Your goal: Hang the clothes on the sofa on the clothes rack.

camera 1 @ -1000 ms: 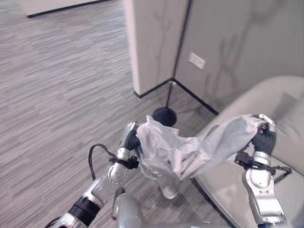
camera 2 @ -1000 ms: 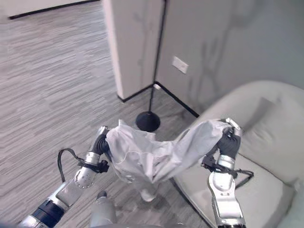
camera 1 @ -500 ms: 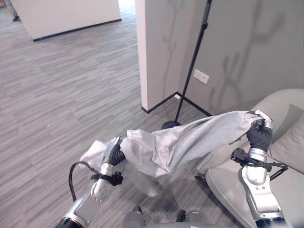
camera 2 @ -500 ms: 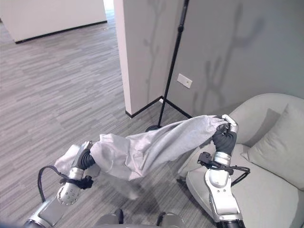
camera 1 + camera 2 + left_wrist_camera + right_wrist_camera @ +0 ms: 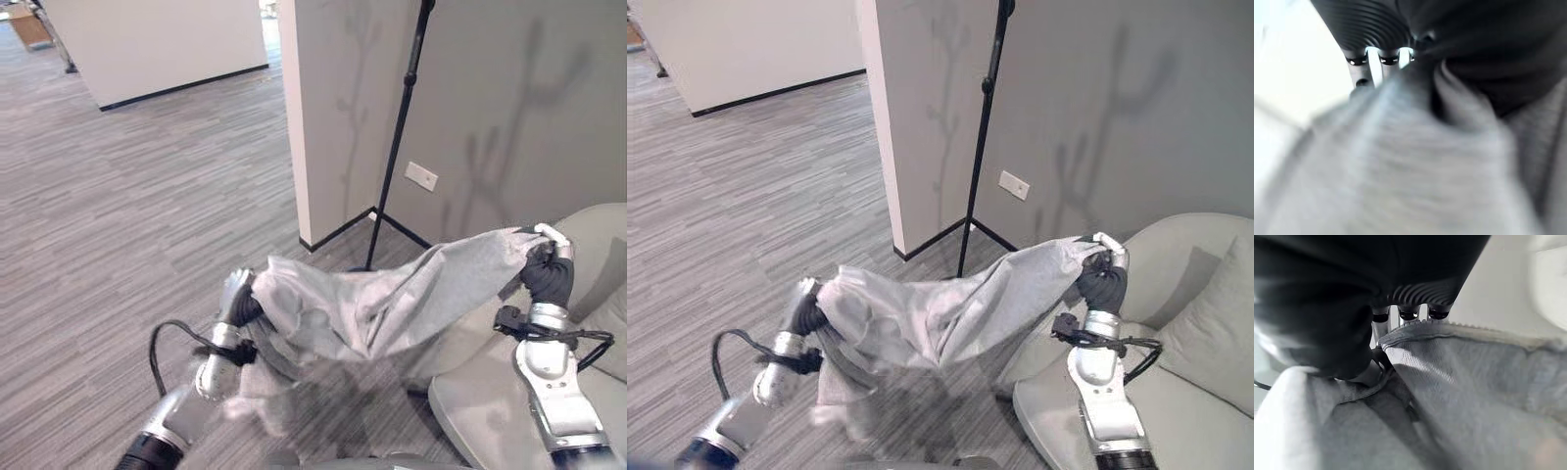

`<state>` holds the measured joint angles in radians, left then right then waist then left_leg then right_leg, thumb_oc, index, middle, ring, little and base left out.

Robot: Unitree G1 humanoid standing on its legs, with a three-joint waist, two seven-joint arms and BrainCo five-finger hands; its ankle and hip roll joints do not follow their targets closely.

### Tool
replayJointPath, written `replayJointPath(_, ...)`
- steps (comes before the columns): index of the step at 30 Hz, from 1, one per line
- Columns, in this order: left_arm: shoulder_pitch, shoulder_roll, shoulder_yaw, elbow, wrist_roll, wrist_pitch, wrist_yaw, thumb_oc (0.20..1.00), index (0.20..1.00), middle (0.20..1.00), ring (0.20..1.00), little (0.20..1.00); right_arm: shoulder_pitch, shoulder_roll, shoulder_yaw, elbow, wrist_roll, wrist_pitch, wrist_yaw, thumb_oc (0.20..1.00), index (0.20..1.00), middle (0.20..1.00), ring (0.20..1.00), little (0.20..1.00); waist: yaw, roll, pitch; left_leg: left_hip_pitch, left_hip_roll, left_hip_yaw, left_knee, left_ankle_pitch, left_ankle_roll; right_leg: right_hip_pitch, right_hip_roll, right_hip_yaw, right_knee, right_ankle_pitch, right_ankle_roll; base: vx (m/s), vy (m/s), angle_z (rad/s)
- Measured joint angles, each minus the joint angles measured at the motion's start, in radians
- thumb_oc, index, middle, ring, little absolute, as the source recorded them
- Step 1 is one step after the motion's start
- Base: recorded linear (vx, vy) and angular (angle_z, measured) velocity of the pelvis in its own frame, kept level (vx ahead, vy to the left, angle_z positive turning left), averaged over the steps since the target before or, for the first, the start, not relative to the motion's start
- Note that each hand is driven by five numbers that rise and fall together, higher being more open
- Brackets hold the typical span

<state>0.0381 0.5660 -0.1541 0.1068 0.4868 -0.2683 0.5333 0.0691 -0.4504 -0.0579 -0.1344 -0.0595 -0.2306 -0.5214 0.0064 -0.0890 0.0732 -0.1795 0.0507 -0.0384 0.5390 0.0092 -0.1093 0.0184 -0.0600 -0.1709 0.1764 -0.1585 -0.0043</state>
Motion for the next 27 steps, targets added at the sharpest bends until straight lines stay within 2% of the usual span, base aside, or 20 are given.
replayJointPath(1, -0.005, -0.004, 0.049, -0.023, 0.027, 0.005, 0.024, 0.200, 0.200, 0.200, 0.200, 0.200, -0.017, -0.021, -0.018, 0.009, -0.037, 0.004, -0.010, 0.200, 0.200, 0.200, 0.200, 0.200, 0.000, -0.002, 0.007, -0.034, 0.012, 0.009, 0.052, 0.013, 0.009, 0.019, 0.007, -0.003, -0.012, -0.002, -0.017, 0.27, 0.048, 0.16)
replayJointPath(2, -0.020, 0.001, 0.099, -0.042, 0.074, 0.012, 0.061, 0.200, 0.200, 0.200, 0.200, 0.200, -0.029, -0.043, -0.048, 0.009, -0.092, 0.014, -0.032, 0.200, 0.200, 0.200, 0.200, 0.200, 0.007, -0.003, 0.010, -0.064, 0.028, 0.052, 0.069, -0.021, 0.041, 0.041, 0.014, -0.004, -0.046, 0.004, -0.015, 0.16, 0.050, 0.10)
replayJointPath(3, -0.037, 0.009, 0.122, -0.056, 0.101, 0.025, 0.083, 0.200, 0.200, 0.200, 0.200, 0.200, -0.049, -0.061, -0.064, 0.008, -0.126, 0.025, -0.048, 0.200, 0.200, 0.200, 0.200, 0.200, 0.009, -0.006, 0.010, -0.060, 0.024, 0.071, 0.011, -0.039, 0.059, 0.049, 0.015, -0.007, -0.061, 0.031, -0.011, 0.27, 0.107, -0.08)
replayJointPath(4, -0.060, 0.017, 0.135, -0.076, 0.124, 0.033, 0.119, 0.200, 0.200, 0.200, 0.200, 0.200, -0.089, -0.085, -0.083, 0.008, -0.158, 0.028, -0.070, 0.200, 0.200, 0.200, 0.200, 0.200, 0.017, 0.001, 0.009, -0.052, 0.021, 0.073, -0.082, -0.037, 0.060, 0.040, 0.017, -0.009, -0.060, 0.044, -0.033, 0.20, 0.077, -0.10)
replayJointPath(5, -0.080, 0.027, 0.134, -0.089, 0.133, 0.037, 0.134, 0.200, 0.200, 0.200, 0.200, 0.200, -0.122, -0.095, -0.076, 0.016, -0.176, 0.031, -0.093, 0.200, 0.200, 0.200, 0.200, 0.200, 0.022, 0.013, 0.009, -0.063, 0.008, 0.071, -0.106, -0.041, 0.057, 0.064, 0.029, 0.008, -0.081, 0.024, -0.008, 0.43, 0.161, -0.13)
replayJointPath(7, -0.162, 0.045, 0.116, -0.097, 0.167, 0.040, 0.143, 0.200, 0.200, 0.200, 0.200, 0.200, -0.187, -0.116, -0.073, 0.043, -0.212, 0.041, -0.120, 0.200, 0.200, 0.200, 0.200, 0.200, 0.027, 0.017, 0.008, -0.036, -0.012, 0.050, -0.267, -0.027, 0.058, 0.064, 0.030, 0.007, -0.087, 0.053, -0.029, 0.38, 0.112, -0.13)
replayJointPath(8, -0.224, 0.072, 0.095, -0.095, 0.187, 0.042, 0.152, 0.200, 0.200, 0.200, 0.200, 0.200, -0.255, -0.140, -0.040, 0.097, -0.253, 0.052, -0.159, 0.200, 0.200, 0.200, 0.200, 0.200, 0.038, 0.015, 0.009, -0.048, -0.052, -0.020, -0.348, -0.033, 0.055, 0.088, 0.039, 0.044, -0.129, 0.056, -0.029, 0.21, 0.029, -0.46)
replayJointPath(10, -0.389, 0.103, 0.031, -0.057, 0.213, 0.039, 0.156, 0.200, 0.200, 0.200, 0.200, 0.200, -0.402, -0.205, -0.017, 0.208, -0.298, 0.077, -0.186, 0.200, 0.200, 0.200, 0.200, 0.200, 0.062, 0.016, 0.014, -0.077, -0.068, -0.065, -0.509, 0.012, 0.043, 0.109, 0.045, 0.057, -0.169, 0.081, -0.017, 0.28, 0.049, -0.43)
replayJointPath(11, -0.427, 0.108, 0.016, -0.051, 0.213, 0.041, 0.161, 0.200, 0.200, 0.200, 0.200, 0.200, -0.439, -0.214, -0.012, 0.226, -0.306, 0.089, -0.200, 0.200, 0.200, 0.200, 0.200, 0.200, 0.061, 0.015, 0.015, -0.088, -0.073, -0.070, -0.524, 0.021, 0.046, 0.131, 0.048, 0.076, -0.177, 0.062, -0.004, 0.40, 0.102, -0.33)
replayJointPath(14, -0.483, 0.152, -0.034, -0.059, 0.236, 0.042, 0.165, 0.200, 0.200, 0.200, 0.200, 0.200, -0.503, -0.270, 0.010, 0.261, -0.342, 0.113, -0.229, 0.200, 0.200, 0.200, 0.200, 0.200, 0.076, 0.026, 0.012, -0.073, -0.057, -0.080, -0.490, 0.019, 0.051, 0.198, 0.049, 0.105, -0.196, 0.038, 0.000, 0.30, 0.109, -0.49)
replayJointPath(15, -0.485, 0.182, -0.055, -0.072, 0.241, 0.035, 0.162, 0.200, 0.200, 0.200, 0.200, 0.200, -0.508, -0.321, 0.006, 0.253, -0.369, 0.132, -0.239, 0.200, 0.200, 0.200, 0.200, 0.200, 0.073, 0.051, -0.012, -0.056, -0.045, -0.074, -0.447, 0.043, 0.061, 0.224, 0.052, 0.130, -0.177, -0.015, 0.031, 0.34, 0.146, -0.42)
replayJointPath(16, -0.486, 0.188, -0.057, -0.067, 0.241, 0.033, 0.161, 0.200, 0.200, 0.200, 0.200, 0.200, -0.510, -0.331, 0.007, 0.254, -0.381, 0.139, -0.251, 0.200, 0.200, 0.200, 0.200, 0.200, 0.068, 0.035, -0.020, -0.043, -0.069, -0.058, -0.439, 0.067, 0.071, 0.227, 0.018, 0.139, -0.155, -0.052, 0.044, 0.41, 0.188, -0.56)
replayJointPath(18, -0.510, 0.265, -0.102, -0.063, 0.242, 0.037, 0.150, 0.200, 0.200, 0.200, 0.200, 0.200, -0.574, -0.367, 0.055, 0.308, -0.414, 0.158, -0.255, 0.200, 0.200, 0.200, 0.200, 0.200, 0.072, -0.004, -0.041, -0.021, -0.133, -0.007, -0.430, 0.065, 0.084, 0.237, -0.062, 0.163, -0.115, -0.079, 0.089, 0.28, 0.148, -0.47)
replayJointPath(19, -0.543, 0.295, -0.122, -0.062, 0.242, 0.037, 0.146, 0.200, 0.200, 0.200, 0.200, 0.200, -0.605, -0.386, 0.067, 0.336, -0.425, 0.160, -0.257, 0.200, 0.200, 0.200, 0.200, 0.200, 0.072, -0.006, -0.042, -0.004, -0.157, -0.004, -0.435, 0.075, 0.119, 0.237, -0.086, 0.154, -0.087, -0.083, 0.097, 0.25, 0.153, -0.26)
replayJointPath(20, -0.572, 0.305, -0.124, -0.059, 0.241, 0.035, 0.143, 0.200, 0.200, 0.200, 0.200, 0.200, -0.628, -0.394, 0.080, 0.358, -0.434, 0.173, -0.260, 0.200, 0.200, 0.200, 0.200, 0.200, 0.072, -0.005, -0.042, 0.013, -0.171, 0.000, -0.438, 0.067, 0.136, 0.232, -0.101, 0.155, -0.047, -0.083, 0.101, 0.21, 0.172, -0.13)
replayJointPath(23, -0.713, 0.340, -0.140, -0.034, 0.241, 0.043, 0.148, 0.200, 0.200, 0.200, 0.200, 0.200, -0.698, -0.417, 0.125, 0.465, -0.472, 0.226, -0.269, 0.200, 0.200, 0.200, 0.200, 0.200, 0.075, -0.006, -0.048, 0.102, -0.194, 0.009, -0.478, 0.060, 0.195, 0.143, -0.131, 0.159, 0.207, -0.086, 0.182, 0.13, 0.197, -0.06)
replayJointPath(24, -0.760, 0.351, -0.164, -0.012, 0.240, 0.050, 0.156, 0.200, 0.200, 0.200, 0.200, 0.200, -0.730, -0.426, 0.141, 0.499, -0.472, 0.236, -0.269, 0.200, 0.200, 0.200, 0.200, 0.200, 0.076, -0.007, -0.049, 0.114, -0.202, 0.011, -0.484, 0.052, 0.205, 0.112, -0.143, 0.155, 0.288, -0.069, 0.201, 0.03, 0.195, -0.02)
replayJointPath(25, -0.826, 0.358, -0.203, 0.035, 0.239, 0.068, 0.171, 0.200, 0.200, 0.200, 0.200, 0.200, -0.793, -0.442, 0.176, 0.552, -0.470, 0.250, -0.279, 0.200, 0.200, 0.200, 0.200, 0.200, 0.075, 0.002, -0.045, 0.130, -0.211, 0.018, -0.487, 0.055, 0.244, 0.038, -0.161, 0.153, 0.447, -0.034, 0.217, 0.11, 0.160, 0.17)
replayJointPath(26, -0.879, 0.356, -0.251, 0.069, 0.239, 0.091, 0.174, 0.200, 0.200, 0.200, 0.200, 0.200, -0.846, -0.462, 0.208, 0.617, -0.470, 0.268, -0.292, 0.200, 0.200, 0.200, 0.200, 0.200, 0.074, 0.025, -0.041, 0.153, -0.217, 0.007, -0.486, 0.059, 0.253, -0.018, -0.176, 0.130, 0.573, -0.031, 0.204, 0.15, 0.120, 0.28)
replayJointPath(27, -0.894, 0.355, -0.267, 0.070, 0.240, 0.096, 0.176, 0.200, 0.200, 0.200, 0.200, 0.200, -0.855, -0.469, 0.209, 0.638, -0.468, 0.274, -0.303, 0.200, 0.200, 0.200, 0.200, 0.200, 0.068, 0.039, -0.040, 0.166, -0.216, -0.005, -0.486, 0.051, 0.260, -0.043, -0.175, 0.121, 0.594, -0.028, 0.204, 0.21, 0.070, 0.28)
